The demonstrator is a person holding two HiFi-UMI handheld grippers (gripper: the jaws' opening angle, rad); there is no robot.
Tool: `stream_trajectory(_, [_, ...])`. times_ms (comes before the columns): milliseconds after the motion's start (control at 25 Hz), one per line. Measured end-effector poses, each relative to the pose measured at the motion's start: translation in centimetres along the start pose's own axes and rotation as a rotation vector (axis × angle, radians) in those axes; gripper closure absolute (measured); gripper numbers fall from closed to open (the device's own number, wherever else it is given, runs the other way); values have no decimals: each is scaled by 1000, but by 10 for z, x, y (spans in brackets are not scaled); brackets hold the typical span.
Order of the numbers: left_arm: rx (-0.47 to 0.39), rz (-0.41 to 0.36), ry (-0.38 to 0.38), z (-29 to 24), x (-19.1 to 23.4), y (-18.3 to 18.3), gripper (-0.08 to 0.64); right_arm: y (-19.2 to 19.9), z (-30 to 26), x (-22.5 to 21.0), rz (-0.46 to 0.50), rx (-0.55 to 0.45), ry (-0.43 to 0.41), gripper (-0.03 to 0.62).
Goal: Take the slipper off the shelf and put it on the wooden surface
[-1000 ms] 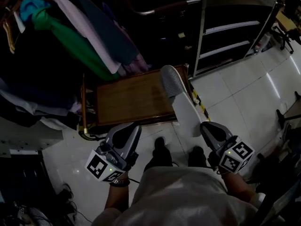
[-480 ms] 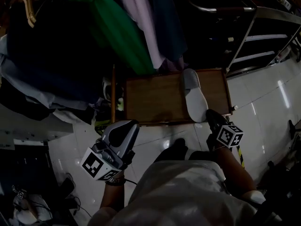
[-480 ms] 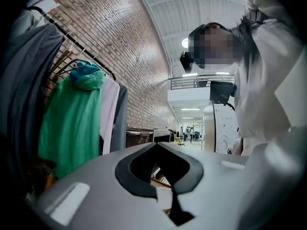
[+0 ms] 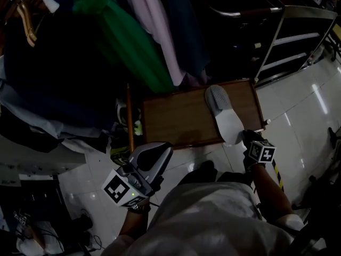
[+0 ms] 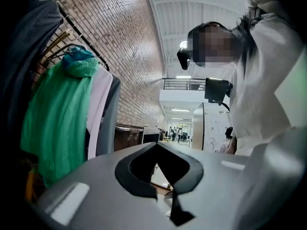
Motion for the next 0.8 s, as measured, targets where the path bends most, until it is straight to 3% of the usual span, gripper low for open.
stream_trajectory(80, [-28,0,26,-11,4,-8,560,-10,7,1,72,-21,26,455])
stream_trajectory(200, [-31,-18,64,-28,4,-14,560,-44,43,4,144,-146,41,442])
stream_trajectory(320, [-31,-15,86,-39,4,-15,560,-91,102,33,204,-300,-67,445])
stream_trajectory(480, [-38,-11,83,-52,-13,-16,560,-137,186,86,332,-467,-274,456])
stream_trajectory(600, [-8,-21,75,-66,-43,-9,560,-148,240,120,415,-523,-410,462])
stream_trajectory(800, [35,-20,117,-96,-115,6,560,-148,309,131,488,-556,-530,520])
Point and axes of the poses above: the fingertips, and each gripper's own axes: z backward along the fingers, x to its left, y out of its underside, the point moved 3 cm from there along z, backward along the fingers, and after that the axes turned 10 degrees about y, right-handed, at the moved point
